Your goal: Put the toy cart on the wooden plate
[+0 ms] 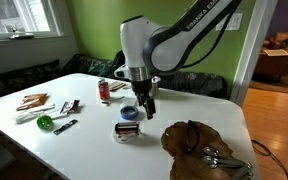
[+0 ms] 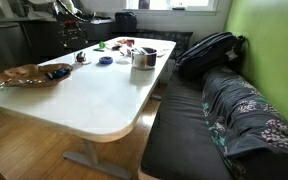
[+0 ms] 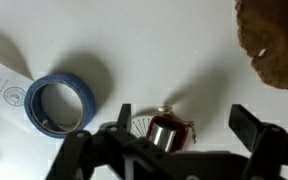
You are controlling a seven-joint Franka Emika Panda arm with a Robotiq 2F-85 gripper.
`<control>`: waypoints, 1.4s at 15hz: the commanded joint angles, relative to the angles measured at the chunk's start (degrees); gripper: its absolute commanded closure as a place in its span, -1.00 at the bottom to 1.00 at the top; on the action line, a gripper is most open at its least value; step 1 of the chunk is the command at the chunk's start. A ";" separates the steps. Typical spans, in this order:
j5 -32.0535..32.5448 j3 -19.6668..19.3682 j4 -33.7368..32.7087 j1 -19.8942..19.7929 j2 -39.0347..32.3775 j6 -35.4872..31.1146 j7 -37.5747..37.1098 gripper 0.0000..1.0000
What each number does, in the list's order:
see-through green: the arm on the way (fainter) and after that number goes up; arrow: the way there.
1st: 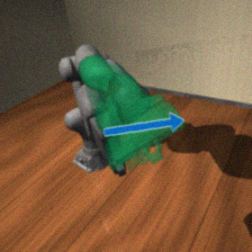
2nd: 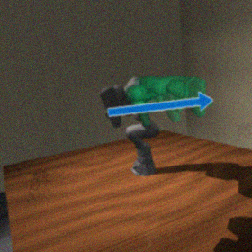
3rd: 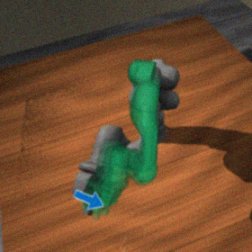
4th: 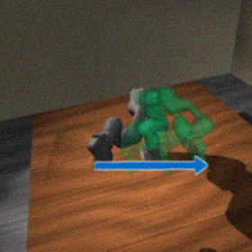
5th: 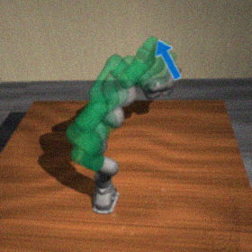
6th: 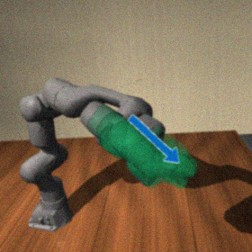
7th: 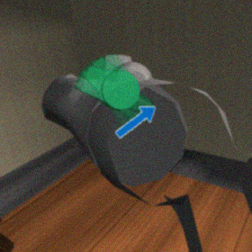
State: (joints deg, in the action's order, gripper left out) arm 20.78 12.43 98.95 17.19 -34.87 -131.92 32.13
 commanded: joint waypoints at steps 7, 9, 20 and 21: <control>-2.96 -0.73 -6.24 0.92 -8.43 -11.16 -17.73 -1.00; -4.78 0.58 -8.11 0.10 -10.44 -11.56 -16.22 -1.00; -8.73 2.36 -15.25 -0.05 -17.70 -10.14 -12.76 0.15; -8.99 2.97 -15.03 -0.33 -17.29 -9.69 -12.06 0.29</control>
State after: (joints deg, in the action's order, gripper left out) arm 13.28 14.10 85.51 17.41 -51.18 -142.75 17.48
